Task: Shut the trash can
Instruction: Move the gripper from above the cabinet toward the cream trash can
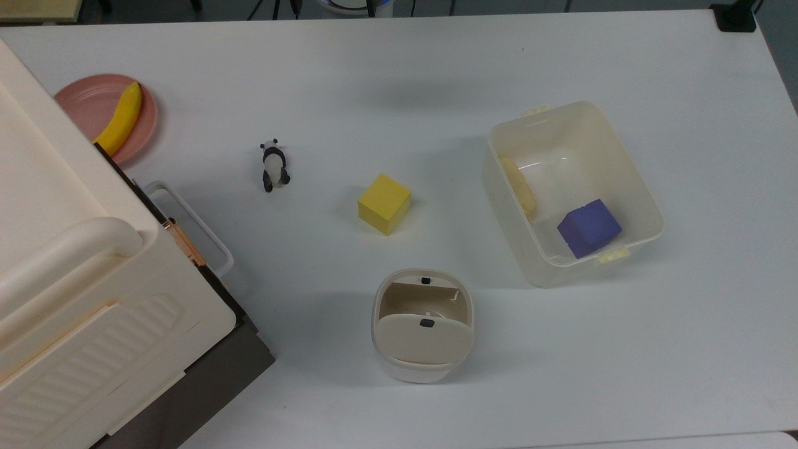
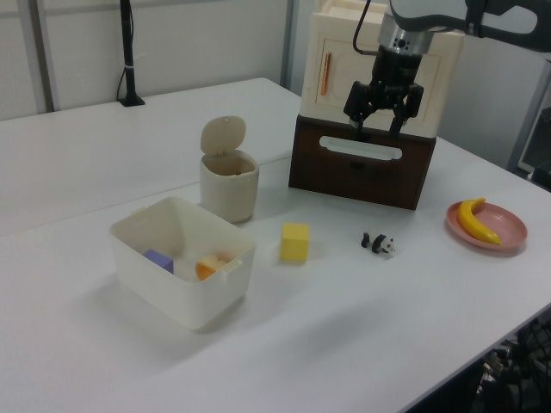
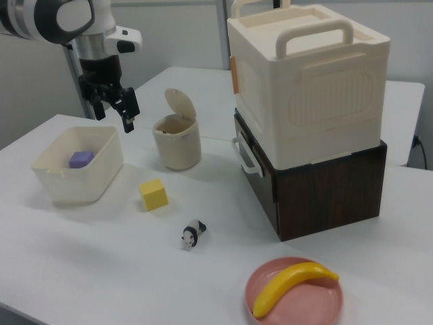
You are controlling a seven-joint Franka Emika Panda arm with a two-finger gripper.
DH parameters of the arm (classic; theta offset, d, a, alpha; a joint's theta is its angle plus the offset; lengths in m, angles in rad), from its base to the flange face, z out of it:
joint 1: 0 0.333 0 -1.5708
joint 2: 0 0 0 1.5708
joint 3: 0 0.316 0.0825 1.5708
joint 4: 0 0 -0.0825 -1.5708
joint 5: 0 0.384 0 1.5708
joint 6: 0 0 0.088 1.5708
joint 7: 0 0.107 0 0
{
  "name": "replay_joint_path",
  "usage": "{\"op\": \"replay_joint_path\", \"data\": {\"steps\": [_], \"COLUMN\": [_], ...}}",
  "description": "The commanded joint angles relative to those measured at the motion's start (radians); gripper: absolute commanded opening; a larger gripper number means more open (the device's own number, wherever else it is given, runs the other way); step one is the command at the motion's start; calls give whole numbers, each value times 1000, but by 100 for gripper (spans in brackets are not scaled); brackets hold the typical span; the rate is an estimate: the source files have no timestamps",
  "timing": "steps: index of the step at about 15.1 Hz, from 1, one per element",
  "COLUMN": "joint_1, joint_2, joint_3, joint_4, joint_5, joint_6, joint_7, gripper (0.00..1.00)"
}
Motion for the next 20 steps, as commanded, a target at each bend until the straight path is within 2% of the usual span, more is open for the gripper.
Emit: {"op": "replay_joint_path", "data": {"steps": [1,16,17,18,19,20], "joint_1": [12,3,3,6,7,9], "joint_2": [-8,-7,-7,-5,-5,-5], "joint_3": [2,1,1,1,1,1], "joint_4": [-11,-3,-3,-3,-6,-8], "joint_5": [25,30,30,32,32,33], "joint_6": [29,47,47,55,70,86], "joint_7": [-35,-8,-1,15,20,22], "gripper": [100,100,90,29,7,0]}}
